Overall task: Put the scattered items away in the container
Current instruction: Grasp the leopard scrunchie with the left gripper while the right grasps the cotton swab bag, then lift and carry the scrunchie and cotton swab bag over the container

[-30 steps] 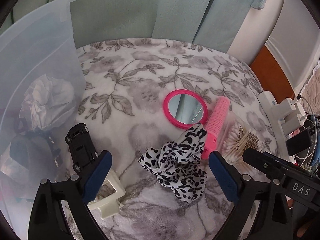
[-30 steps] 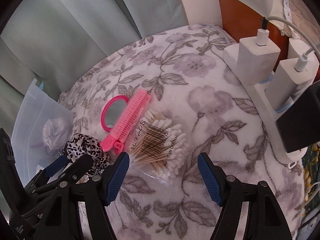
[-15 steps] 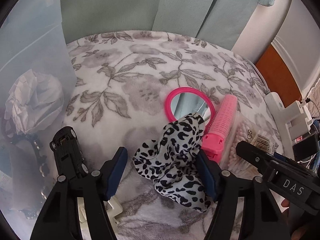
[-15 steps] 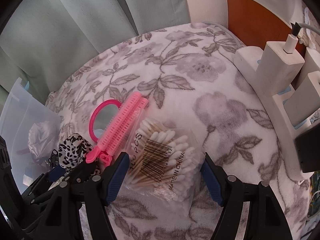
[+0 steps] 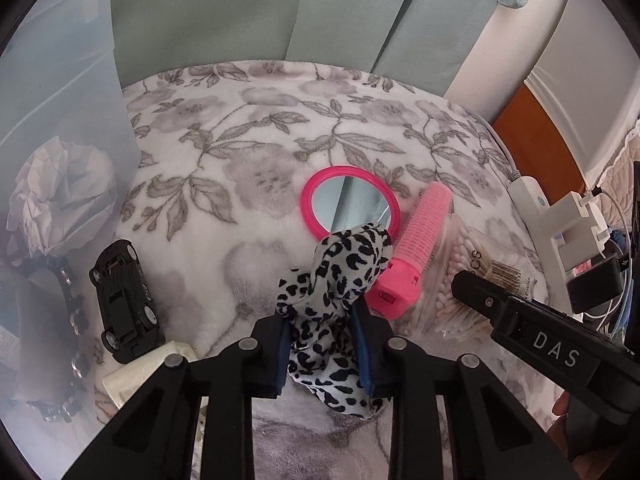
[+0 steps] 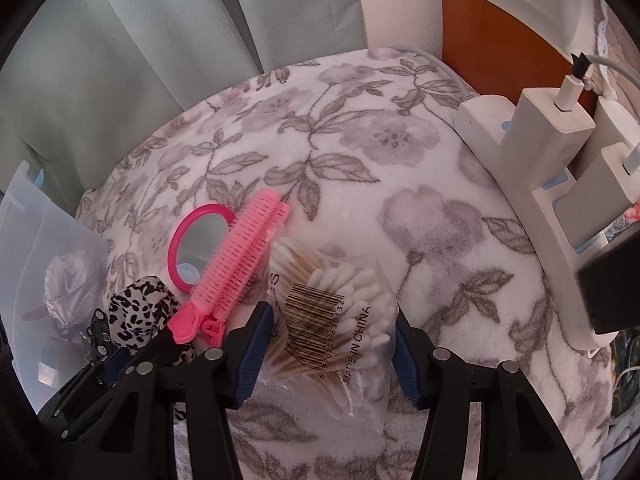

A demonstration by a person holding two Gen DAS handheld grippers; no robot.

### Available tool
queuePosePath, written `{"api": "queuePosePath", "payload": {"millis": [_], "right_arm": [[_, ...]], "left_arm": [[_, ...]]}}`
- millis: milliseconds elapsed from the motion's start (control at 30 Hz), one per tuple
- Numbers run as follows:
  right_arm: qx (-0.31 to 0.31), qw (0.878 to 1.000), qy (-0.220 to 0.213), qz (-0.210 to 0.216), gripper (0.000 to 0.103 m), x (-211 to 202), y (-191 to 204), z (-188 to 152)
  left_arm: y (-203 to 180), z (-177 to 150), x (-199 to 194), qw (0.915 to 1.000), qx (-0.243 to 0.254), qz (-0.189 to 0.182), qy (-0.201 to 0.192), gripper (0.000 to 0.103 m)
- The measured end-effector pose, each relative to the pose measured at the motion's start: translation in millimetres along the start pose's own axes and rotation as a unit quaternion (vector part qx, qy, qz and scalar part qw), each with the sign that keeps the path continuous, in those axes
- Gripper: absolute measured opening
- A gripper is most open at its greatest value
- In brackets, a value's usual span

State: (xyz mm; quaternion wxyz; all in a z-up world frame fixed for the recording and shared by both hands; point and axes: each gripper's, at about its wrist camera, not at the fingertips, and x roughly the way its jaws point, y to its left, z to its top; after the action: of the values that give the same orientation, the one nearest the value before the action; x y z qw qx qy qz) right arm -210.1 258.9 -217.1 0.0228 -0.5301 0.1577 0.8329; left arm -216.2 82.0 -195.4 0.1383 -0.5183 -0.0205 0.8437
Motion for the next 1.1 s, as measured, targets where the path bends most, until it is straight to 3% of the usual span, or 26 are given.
{"api": "queuePosePath", "payload": {"millis": [567, 800, 1100], "right_arm": [[0.059, 0.997, 0.005, 0.039, 0.052, -56, -24, -42], [0.067, 0.995, -0.027, 0.066, 0.052, -106, -19, -60], [0.048, 0.989, -0.098, 0.102, 0.052, -192, -2, -75]], "left_arm": [[-2, -38, -61, 0.9992, -0.036, -0.016, -0.003, 0.020], [2, -48, -126, 0.9968, -0.053, -0.032, -0.050, 0.020], [2, -48, -222, 0.9876, -0.053, -0.049, -0.140, 0.020]]}}
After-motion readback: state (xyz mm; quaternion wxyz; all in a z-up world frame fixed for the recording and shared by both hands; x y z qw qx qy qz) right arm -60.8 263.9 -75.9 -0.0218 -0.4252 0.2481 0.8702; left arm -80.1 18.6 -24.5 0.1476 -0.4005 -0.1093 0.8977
